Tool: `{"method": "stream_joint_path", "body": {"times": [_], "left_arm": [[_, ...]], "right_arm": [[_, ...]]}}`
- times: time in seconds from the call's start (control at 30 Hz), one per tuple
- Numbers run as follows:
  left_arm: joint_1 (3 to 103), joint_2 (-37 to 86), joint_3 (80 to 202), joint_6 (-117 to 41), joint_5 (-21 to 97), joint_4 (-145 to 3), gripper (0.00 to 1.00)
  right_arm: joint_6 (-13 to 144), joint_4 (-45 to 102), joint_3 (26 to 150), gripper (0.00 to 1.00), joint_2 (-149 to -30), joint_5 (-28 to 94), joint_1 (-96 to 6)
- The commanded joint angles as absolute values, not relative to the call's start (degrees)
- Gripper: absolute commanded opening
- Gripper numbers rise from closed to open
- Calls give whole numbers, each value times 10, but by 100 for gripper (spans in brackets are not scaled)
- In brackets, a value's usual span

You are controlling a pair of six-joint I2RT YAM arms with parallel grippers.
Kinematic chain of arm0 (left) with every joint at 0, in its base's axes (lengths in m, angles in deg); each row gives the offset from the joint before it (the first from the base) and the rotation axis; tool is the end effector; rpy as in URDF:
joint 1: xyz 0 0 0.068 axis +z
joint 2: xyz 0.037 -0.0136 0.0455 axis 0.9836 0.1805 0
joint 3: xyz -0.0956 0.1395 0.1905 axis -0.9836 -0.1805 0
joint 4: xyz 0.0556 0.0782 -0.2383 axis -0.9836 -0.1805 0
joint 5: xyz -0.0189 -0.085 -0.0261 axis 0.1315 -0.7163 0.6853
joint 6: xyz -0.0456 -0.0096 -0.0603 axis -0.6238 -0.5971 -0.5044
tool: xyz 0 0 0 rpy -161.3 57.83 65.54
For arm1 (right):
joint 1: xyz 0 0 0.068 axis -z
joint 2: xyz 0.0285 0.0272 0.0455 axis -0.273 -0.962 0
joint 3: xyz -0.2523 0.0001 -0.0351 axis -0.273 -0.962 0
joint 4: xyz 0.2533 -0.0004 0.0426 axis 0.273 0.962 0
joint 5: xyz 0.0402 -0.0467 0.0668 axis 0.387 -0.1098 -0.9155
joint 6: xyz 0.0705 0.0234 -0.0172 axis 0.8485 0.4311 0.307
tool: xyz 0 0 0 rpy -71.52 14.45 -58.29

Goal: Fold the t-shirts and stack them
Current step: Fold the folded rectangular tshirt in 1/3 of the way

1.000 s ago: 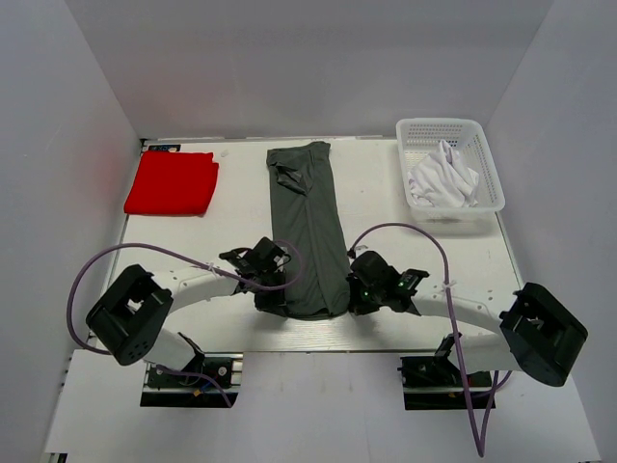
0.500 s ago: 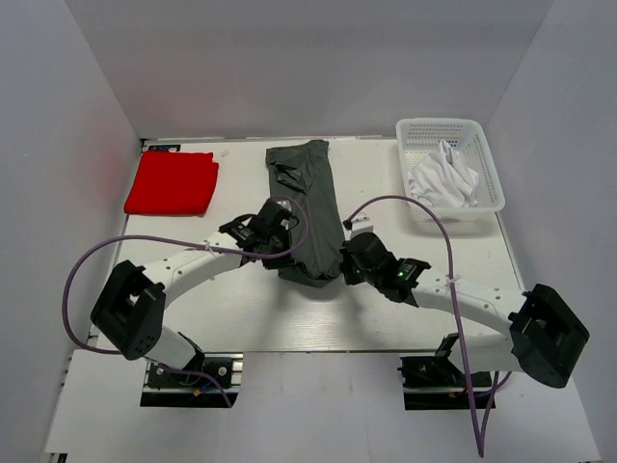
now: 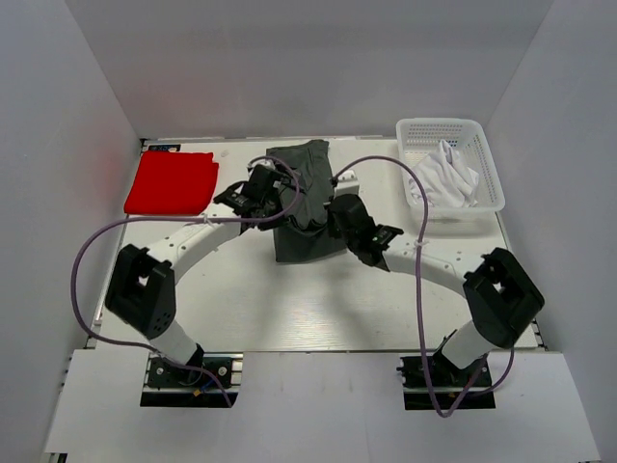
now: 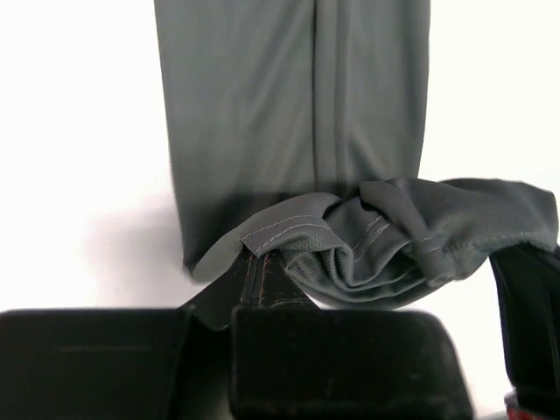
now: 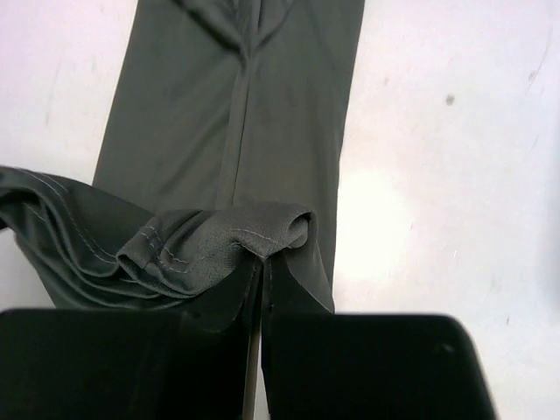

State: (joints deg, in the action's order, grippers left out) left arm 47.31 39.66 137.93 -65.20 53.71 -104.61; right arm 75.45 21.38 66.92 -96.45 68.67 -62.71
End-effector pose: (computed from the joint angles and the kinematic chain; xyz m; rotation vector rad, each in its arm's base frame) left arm 0.3013 -0.1804 0.2166 -0.2058 2.5134 -0.3563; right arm 0.2698 0.2430 0.2158 -0.2218 1.9778 0.2074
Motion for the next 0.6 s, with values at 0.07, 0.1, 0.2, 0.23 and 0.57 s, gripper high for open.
{"method": "stream_joint_path", "body": {"times": [0.07, 0.1, 0.2, 0.23, 0.57], "left_arm": [[496, 447, 1454, -635, 574, -1045, 0], [505, 454, 1459, -635, 574, -1045, 0], [521, 476, 1482, -629, 574, -1045, 0], [521, 483, 1494, -620, 565, -1045, 0], [562, 571, 1548, -609, 537, -1044, 0]], "right_arm": [[707, 157, 747, 0, -1013, 693, -601], [705, 160, 754, 0, -1022, 692, -596], [691, 167, 786, 0, -1051, 683, -585], [689, 167, 801, 0, -1068, 681, -581], [701, 198, 877, 0, -1163, 647, -545]]}}
